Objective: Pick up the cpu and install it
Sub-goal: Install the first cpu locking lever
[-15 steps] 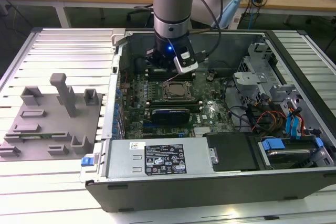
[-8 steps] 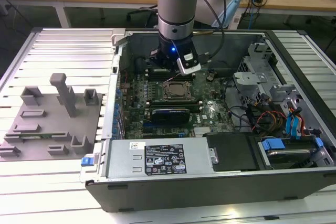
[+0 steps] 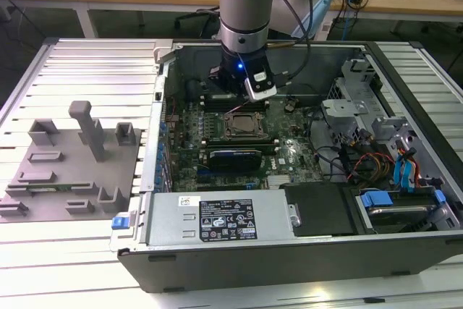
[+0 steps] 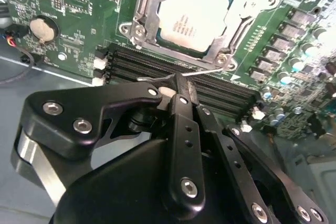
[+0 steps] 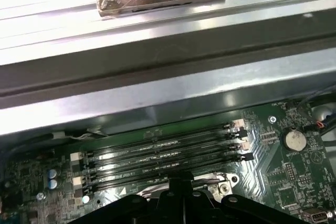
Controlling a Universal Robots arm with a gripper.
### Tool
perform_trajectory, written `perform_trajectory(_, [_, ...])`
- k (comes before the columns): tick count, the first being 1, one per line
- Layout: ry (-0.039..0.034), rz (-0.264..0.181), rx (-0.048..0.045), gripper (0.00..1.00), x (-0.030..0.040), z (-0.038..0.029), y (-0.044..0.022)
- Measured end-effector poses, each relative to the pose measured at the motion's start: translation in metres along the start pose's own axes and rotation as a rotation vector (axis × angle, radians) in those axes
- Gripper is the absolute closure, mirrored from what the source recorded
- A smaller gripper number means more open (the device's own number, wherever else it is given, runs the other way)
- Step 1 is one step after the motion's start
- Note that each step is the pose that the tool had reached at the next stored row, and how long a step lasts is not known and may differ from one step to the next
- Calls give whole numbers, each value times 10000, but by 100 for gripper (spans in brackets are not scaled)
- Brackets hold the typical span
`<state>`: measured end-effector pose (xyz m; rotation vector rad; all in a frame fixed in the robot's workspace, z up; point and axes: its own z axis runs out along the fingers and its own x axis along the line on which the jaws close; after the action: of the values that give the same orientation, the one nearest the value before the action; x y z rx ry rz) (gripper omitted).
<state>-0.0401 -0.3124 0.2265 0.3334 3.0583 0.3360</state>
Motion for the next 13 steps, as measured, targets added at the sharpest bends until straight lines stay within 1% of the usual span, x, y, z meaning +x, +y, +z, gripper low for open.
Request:
perform_trajectory(1, [-23,105,4,89,-6,7,0])
perform_trajectory(2, [-66,295,9,89,-8,15,0])
perform_trajectory(4, [-110,490,14,89,-6,28,7])
perform_trajectory(7, [-156,694,17,89,-2,46,23])
perform_trajectory(13, [-224,995,25,89,7,71,54])
